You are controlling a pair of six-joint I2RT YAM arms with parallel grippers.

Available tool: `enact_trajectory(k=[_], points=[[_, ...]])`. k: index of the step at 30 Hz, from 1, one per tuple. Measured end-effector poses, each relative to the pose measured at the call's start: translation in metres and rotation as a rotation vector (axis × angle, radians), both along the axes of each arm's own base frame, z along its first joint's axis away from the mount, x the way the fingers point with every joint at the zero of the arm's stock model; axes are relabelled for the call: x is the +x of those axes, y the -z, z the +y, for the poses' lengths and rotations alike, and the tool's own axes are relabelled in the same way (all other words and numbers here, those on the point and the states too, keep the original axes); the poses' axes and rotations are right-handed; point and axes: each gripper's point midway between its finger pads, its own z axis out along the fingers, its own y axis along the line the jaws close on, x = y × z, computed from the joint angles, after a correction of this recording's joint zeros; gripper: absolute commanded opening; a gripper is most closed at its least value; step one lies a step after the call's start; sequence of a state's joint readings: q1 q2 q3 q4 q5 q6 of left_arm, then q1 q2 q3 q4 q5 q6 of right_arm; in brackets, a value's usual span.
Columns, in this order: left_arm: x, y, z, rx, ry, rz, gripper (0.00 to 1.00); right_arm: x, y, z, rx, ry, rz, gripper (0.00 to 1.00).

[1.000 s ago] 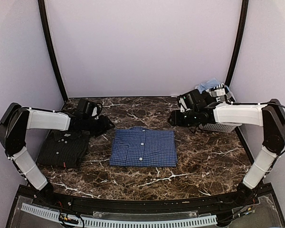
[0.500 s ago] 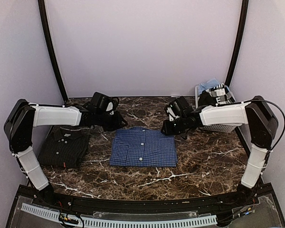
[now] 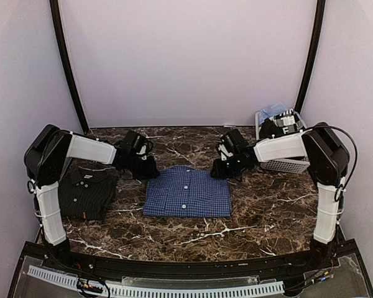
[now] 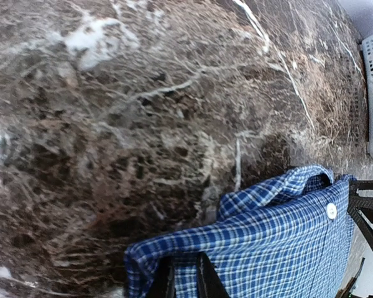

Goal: Fold and stack the long sleeve shirts
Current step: Pick up the square-folded shirt from the center of the board.

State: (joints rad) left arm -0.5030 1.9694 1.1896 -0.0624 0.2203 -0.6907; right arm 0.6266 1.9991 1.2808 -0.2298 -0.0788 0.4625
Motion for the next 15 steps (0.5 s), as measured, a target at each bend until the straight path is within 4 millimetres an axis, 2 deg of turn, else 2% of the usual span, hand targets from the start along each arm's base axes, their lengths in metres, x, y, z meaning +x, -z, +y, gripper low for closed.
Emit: enact_trajectory(k=[6,12,15], points=[[0.01,0.002,0.017,0.009,-0.031,-0.002,0.13,0.006,-0.001,-0.007,0.017,0.019,0.011,0.45],[0.008,0.003,0.017,0.015,-0.017,0.001,0.14,0.004,-0.002,-0.011,0.009,0.021,0.022,0.49],[0.006,0.003,0.014,0.002,-0.005,0.007,0.18,0.002,-0.006,-0.013,0.005,0.03,0.027,0.53]])
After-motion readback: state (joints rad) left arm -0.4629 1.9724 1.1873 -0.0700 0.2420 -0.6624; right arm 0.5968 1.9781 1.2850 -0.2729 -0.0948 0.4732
